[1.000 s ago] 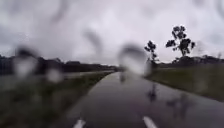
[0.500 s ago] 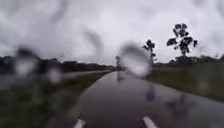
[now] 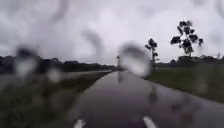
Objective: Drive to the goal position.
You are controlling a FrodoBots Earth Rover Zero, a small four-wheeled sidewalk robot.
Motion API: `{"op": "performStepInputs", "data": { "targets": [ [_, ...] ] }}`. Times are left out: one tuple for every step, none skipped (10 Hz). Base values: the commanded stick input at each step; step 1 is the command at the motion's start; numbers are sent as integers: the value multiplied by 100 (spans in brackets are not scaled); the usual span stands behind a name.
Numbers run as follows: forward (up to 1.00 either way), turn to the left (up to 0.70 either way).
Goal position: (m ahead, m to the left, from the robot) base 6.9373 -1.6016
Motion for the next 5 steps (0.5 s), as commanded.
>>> {"op": "performStepInputs", "data": {
  "targets": [
    [85,0],
    [85,0],
    [85,0],
    [85,0],
    [85,0]
  ]
}}
